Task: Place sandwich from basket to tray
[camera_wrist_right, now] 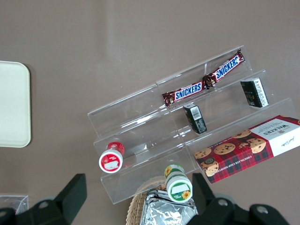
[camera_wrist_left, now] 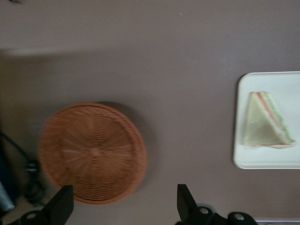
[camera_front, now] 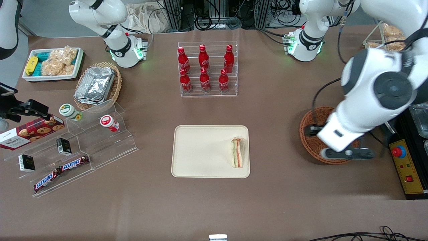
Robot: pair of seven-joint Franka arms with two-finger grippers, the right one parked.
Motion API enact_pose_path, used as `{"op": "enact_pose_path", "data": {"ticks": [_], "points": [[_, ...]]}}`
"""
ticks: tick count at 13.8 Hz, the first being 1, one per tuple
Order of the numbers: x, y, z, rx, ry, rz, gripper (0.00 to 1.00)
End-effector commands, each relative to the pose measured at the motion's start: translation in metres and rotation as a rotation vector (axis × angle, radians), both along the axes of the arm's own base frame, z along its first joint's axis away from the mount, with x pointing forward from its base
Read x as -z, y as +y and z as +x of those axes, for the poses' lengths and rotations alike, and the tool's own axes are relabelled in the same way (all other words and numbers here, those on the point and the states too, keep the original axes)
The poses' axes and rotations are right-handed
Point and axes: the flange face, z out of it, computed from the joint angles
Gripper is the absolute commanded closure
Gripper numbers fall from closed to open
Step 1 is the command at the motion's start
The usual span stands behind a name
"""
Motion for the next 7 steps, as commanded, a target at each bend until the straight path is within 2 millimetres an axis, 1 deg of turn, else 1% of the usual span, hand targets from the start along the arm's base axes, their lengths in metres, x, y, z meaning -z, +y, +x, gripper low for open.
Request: {"op": "enact_pose_path", "data": {"ticks": [1,2,3,5,6,7], "points": [[-0.030,0.039,-0.015,-0.002,-0.038,0.020,0.01],[-0.036,0.057,-0.016,-0.036,-0.040,0.031,0.01],[-0.042,0.067,-0.017,-0.052,-0.052,0.032,0.01],[-0.051,0.071,-0.020,-0.057,-0.067,0.032,0.01],[-0.054,0.080,-0.020,-0.075,-0.069,0.020,0.01],[-0.054,0.082,-0.020,-0.076,-0.069,0.020,0.01]]}}
